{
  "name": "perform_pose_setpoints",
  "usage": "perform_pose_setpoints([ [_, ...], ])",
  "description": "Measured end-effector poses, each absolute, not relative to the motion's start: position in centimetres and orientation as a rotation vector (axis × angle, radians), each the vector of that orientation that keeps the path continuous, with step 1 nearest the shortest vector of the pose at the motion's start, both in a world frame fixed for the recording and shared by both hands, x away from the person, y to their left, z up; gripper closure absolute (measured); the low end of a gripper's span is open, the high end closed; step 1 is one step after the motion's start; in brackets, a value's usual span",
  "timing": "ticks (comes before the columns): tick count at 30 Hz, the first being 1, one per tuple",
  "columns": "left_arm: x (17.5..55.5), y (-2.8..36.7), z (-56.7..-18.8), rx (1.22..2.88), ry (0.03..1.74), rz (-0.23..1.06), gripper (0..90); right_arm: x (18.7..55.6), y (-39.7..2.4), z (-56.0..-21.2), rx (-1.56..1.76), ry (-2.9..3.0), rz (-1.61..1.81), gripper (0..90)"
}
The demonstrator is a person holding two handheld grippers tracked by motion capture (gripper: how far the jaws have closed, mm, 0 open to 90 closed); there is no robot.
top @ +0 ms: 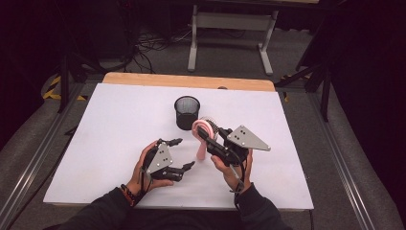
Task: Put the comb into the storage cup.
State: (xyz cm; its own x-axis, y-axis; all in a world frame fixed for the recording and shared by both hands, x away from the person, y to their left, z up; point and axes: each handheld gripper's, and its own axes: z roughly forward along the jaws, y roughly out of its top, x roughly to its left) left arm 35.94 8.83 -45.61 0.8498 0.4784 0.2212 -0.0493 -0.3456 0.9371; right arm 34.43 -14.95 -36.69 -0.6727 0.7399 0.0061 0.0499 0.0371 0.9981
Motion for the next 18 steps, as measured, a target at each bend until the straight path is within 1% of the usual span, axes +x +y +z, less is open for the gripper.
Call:
perform_pose_setpoints([
  [10,36.5,9.6,-45.5,1.877,0.319,0.532,11.8,34.7,-15.9,-36.4,0.820,1.768,1.671,63.5],
  [18,36.4,11.9,-44.4,1.860,0.316,0.536,6.7,34.5,-16.1,-36.3,0.823,1.771,1.674,63.5],
])
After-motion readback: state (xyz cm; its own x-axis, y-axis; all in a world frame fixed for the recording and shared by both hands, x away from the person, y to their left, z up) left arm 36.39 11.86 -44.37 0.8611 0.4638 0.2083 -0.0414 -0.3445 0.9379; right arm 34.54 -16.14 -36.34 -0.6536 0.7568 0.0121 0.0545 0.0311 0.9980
